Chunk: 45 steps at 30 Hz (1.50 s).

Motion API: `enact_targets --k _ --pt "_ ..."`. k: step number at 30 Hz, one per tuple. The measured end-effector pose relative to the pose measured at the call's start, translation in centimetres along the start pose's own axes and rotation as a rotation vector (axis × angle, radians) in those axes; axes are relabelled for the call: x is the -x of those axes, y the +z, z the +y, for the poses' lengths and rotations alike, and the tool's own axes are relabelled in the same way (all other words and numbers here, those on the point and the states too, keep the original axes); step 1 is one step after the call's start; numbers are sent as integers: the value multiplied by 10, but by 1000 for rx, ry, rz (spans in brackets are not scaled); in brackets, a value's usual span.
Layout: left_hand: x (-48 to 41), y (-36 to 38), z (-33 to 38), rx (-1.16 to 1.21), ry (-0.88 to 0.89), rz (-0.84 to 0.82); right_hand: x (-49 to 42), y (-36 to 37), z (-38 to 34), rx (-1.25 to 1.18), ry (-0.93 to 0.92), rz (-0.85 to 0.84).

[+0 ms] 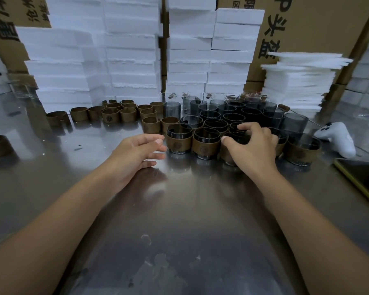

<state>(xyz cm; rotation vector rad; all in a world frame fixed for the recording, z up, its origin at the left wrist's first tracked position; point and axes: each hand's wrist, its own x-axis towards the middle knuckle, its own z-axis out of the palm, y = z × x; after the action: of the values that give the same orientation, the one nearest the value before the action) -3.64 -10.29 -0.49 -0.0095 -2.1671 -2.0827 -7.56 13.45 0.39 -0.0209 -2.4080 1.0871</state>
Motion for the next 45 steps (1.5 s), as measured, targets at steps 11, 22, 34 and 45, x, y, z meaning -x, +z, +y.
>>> enact_targets --k 11,22,34,45 --pt "-10 15 -8 57 71 161 -87 -43 30 109 -104 64" --pt "-25 19 -14 54 94 136 -154 -52 64 516 52 -233" --pt "-23 19 -13 51 97 132 -143 -40 51 404 78 -257" --pt "-10 15 -5 129 78 208 -97 -53 -11 6 -239 -35"
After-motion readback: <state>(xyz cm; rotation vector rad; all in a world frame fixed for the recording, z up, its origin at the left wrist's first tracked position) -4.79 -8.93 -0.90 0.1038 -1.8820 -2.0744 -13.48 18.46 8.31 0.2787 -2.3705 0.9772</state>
